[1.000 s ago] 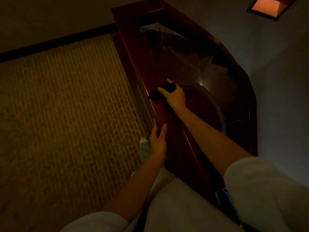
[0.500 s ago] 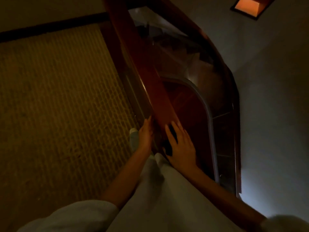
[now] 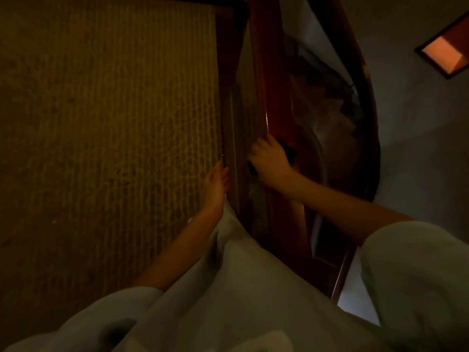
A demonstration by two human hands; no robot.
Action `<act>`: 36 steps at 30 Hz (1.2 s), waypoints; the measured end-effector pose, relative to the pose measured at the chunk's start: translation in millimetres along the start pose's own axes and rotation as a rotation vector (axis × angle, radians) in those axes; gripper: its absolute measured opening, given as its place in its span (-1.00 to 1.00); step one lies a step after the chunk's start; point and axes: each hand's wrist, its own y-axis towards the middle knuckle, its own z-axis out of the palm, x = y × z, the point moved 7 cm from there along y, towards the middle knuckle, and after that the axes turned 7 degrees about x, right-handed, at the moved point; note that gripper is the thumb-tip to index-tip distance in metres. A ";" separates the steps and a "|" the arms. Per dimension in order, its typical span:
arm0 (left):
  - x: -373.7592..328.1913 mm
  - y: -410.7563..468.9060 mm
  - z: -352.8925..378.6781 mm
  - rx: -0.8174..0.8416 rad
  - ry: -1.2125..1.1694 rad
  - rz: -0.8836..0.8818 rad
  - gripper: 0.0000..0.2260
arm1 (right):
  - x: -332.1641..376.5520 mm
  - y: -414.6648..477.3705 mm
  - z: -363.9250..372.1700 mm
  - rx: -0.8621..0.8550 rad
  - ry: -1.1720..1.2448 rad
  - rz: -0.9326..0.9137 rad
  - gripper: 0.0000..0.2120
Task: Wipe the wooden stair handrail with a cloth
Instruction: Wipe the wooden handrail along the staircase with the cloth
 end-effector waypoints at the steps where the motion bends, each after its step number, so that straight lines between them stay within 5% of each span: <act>1: 2.0 -3.2 3.8 0.023 0.024 0.008 -0.61 | 20.2 -24.0 19.3 0.040 -0.009 -0.050 -0.57; 4: 8.2 -9.4 15.4 0.072 0.059 0.014 -0.61 | 68.9 -101.9 65.6 0.126 0.029 -0.271 -0.65; 8: 12.9 -15.6 30.6 0.133 0.128 0.024 -0.62 | 55.4 -122.8 57.4 -0.114 0.109 -0.301 -0.56; 15: 8.0 -8.3 25.9 0.068 0.233 0.028 -0.64 | -41.5 -11.5 -6.8 -0.441 0.659 0.235 -0.42; 21: -16.8 9.4 58.7 0.090 0.314 0.101 -0.61 | -40.2 -50.3 32.1 -0.641 0.727 0.487 -0.35; 26: -67.5 41.4 116.4 0.208 0.316 0.224 -0.61 | -100.6 8.0 11.8 -0.558 0.887 0.616 -0.43; 32: -171.9 137.4 148.3 0.151 0.452 0.412 -0.63 | -151.0 118.1 -43.4 -0.492 0.721 0.501 -0.28; 36: -239.5 199.8 175.1 0.173 0.642 0.468 -0.62 | -205.7 207.4 -89.4 -0.490 0.754 0.531 -0.41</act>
